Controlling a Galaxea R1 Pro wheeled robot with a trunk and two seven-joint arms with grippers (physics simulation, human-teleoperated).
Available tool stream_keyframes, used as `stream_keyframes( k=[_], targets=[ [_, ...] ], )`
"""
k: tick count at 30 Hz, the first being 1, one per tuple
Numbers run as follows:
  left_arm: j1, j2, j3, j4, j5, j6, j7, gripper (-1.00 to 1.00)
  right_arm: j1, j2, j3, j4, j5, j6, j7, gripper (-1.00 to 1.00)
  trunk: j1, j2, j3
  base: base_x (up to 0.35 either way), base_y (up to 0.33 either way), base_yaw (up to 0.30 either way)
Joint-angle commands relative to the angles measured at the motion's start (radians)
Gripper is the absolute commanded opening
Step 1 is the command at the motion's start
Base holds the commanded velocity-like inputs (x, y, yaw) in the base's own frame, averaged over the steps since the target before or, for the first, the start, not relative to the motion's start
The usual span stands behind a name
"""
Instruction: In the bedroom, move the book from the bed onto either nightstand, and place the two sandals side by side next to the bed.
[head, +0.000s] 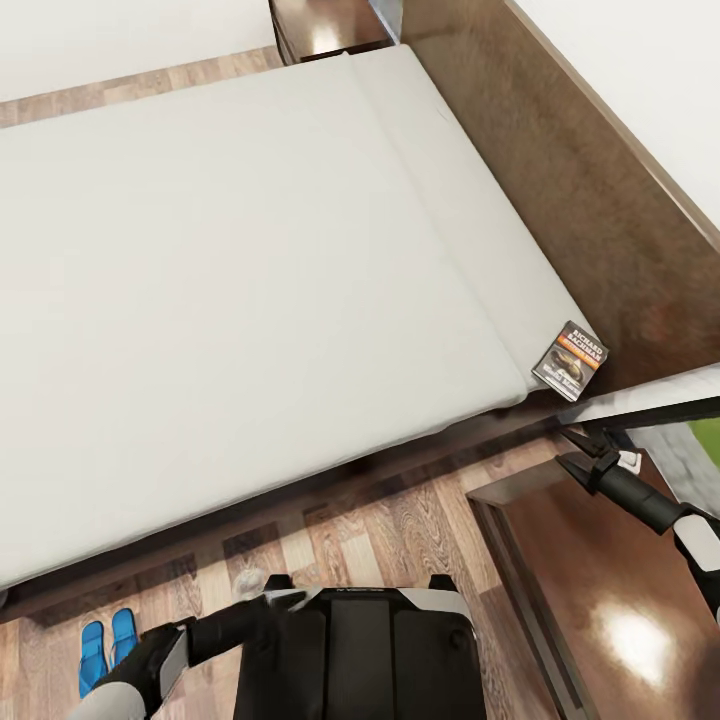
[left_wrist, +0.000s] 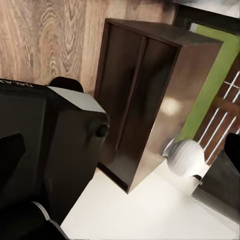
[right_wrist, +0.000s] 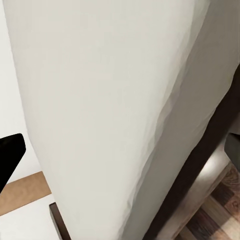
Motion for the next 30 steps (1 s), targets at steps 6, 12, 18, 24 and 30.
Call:
stream_keyframes(
  k=[6, 12, 18, 24, 30],
  targets=[
    [-0.004, -0.004, 0.005, -0.247, 0.032, 0.195, -0.038, 1.00, -0.001, 0.000, -0.001, 0.001, -0.002, 0.006, 0.001, 1.00, 0.001, -0.001, -0.001, 0.000, 0.000, 0.000],
    [-0.010, -0.022, 0.001, -0.375, 0.038, 0.305, -0.044, 1.00, -0.001, 0.000, -0.001, 0.001, -0.002, 0.005, 0.001, 1.00, 0.001, -0.001, -0.001, 0.000, 0.000, 0.000],
    [-0.016, -0.090, -0.014, -0.450, 0.039, 0.343, -0.075, 1.00, -0.001, 0.000, -0.001, -0.001, 0.000, 0.004, 0.000, 1.00, 0.001, -0.001, -0.001, 0.000, 0.000, 0.000],
    [-0.017, -0.142, -0.161, -0.471, 0.038, 0.376, -0.098, 1.00, -0.001, 0.000, -0.001, 0.000, 0.001, 0.004, 0.000, 1.00, 0.001, -0.001, -0.001, 0.000, 0.000, 0.000],
    [-0.012, -0.147, -0.251, -0.479, 0.039, 0.385, -0.179, 1.00, -0.001, 0.000, -0.001, 0.001, 0.002, 0.004, 0.000, 1.00, 0.001, -0.001, -0.001, 0.000, 0.000, 0.000]
  ],
)
